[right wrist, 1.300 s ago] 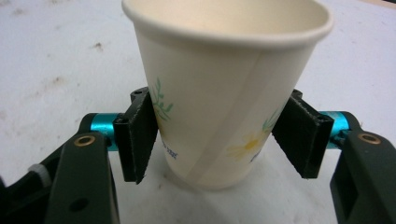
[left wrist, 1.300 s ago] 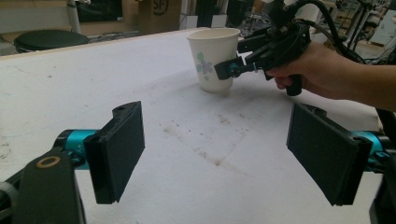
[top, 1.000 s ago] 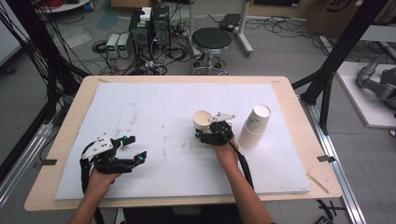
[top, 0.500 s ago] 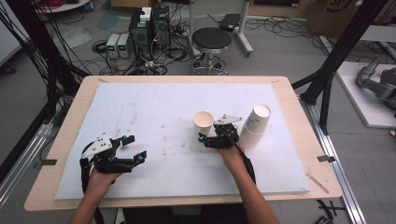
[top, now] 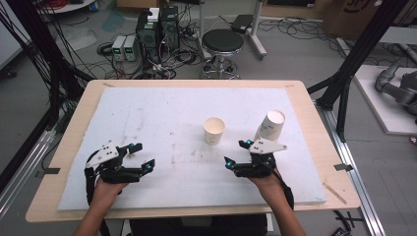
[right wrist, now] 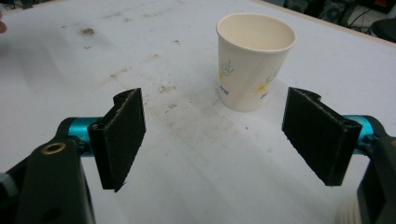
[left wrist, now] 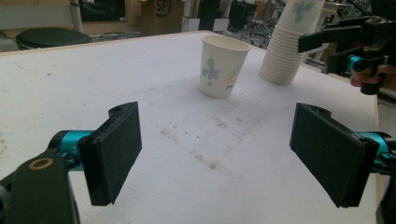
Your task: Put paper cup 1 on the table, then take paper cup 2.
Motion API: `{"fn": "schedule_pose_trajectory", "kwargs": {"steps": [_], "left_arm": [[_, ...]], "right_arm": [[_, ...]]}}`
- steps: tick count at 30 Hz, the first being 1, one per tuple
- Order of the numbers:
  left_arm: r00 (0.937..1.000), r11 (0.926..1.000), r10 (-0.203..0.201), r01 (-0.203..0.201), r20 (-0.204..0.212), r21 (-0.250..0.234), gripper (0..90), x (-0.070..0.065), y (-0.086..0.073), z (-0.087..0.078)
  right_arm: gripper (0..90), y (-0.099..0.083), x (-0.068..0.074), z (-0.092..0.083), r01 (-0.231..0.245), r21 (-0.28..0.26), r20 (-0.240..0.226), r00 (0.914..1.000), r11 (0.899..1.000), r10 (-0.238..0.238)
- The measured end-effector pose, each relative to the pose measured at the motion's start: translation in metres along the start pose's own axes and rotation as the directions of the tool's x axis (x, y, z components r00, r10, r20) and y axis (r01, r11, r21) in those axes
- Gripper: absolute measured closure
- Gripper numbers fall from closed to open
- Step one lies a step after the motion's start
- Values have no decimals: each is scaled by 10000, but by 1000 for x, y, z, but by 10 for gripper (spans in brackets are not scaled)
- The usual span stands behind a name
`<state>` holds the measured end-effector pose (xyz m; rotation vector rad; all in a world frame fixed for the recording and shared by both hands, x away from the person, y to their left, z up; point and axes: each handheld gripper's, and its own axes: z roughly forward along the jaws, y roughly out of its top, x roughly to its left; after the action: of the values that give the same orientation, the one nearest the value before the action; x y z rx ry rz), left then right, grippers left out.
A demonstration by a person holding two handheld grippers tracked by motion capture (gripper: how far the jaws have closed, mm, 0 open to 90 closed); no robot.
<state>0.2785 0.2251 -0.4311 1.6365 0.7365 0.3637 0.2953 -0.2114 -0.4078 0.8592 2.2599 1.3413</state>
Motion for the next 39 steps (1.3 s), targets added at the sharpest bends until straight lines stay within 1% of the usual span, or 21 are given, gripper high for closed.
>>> {"fn": "schedule_pose_trajectory", "kwargs": {"steps": [2,4,5,8,9,10,12,13,14,17,20,22,25,28,31,32,33,36,39], "left_arm": [[10000,10000,-19,19,-2,-12,169,-1,0,0],[10000,10000,4,-4,-9,14,169,-2,0,1],[10000,10000,-14,14,10,10,169,-3,0,1],[10000,9999,85,-85,-14,95,171,-6,0,1],[10000,10000,57,-56,-21,62,171,-7,-1,0],[10000,10000,53,-53,-39,44,171,-7,-1,-1],[10000,10000,-10,10,-83,-14,171,-7,-2,-2],[9999,10000,-31,31,-110,3,171,-8,-3,-3],[9999,10000,-50,50,-134,-12,171,-8,-4,-4],[9997,9999,-149,148,-198,-51,171,-9,-6,-4],[9998,10000,-43,42,-208,-46,171,-9,-6,-6],[9996,9998,-107,102,-252,-192,171,-8,-6,-7],[9996,9996,-108,100,-266,-278,171,-6,-6,-7],[9996,9994,-46,37,-272,-348,171,-5,-5,-6],[9997,9993,-58,48,-253,-370,171,-5,-4,-5],[9997,9992,-73,65,-223,-388,171,-5,-4,-4],[9998,9993,-64,57,-199,-374,171,-5,-4,-4],[9998,9993,-31,24,-173,-369,171,-5,-4,-4],[9998,9992,-44,37,-187,-390,171,-5,-3,-5]], "right_arm": [[218,-5,1,-10,25,-242,68,10000,9997,-23],[209,-9,1,-19,-60,-429,-21,10000,9991,59],[209,-11,1,-23,1,-486,15,10000,9988,0],[209,-16,0,-35,3,-586,89,10000,9983,2],[209,-17,-1,-39,88,-644,126,9999,9979,-80],[208,-19,-1,-42,-9,-683,165,9999,9977,20],[205,-22,-2,-48,-27,-754,269,9996,9972,47],[205,-23,-3,-50,50,-780,351,9994,9969,-22],[205,-23,-2,-52,-29,-748,321,9995,9972,53],[205,-22,-2,-57,68,-881,353,9994,9961,-37],[205,-21,-4,-59,60,-1081,432,9991,9941,-13],[205,-21,-5,-61,-16,-1102,440,9990,9939,65],[205,-23,-8,-63,26,-1044,586,9983,9945,35],[205,-25,-11,-66,-14,-1099,737,9972,9939,95],[205,-26,-13,-69,-143,-1139,752,9969,9934,230],[206,-27,-13,-69,-79,-1166,790,9967,9932,172],[205,-27,-13,-70,-138,-1142,771,9968,9934,227],[206,-27,-14,-70,-82,-1184,804,9966,9929,178],[206,-26,-14,-72,-30,-1341,863,9962,9910,147]]}}
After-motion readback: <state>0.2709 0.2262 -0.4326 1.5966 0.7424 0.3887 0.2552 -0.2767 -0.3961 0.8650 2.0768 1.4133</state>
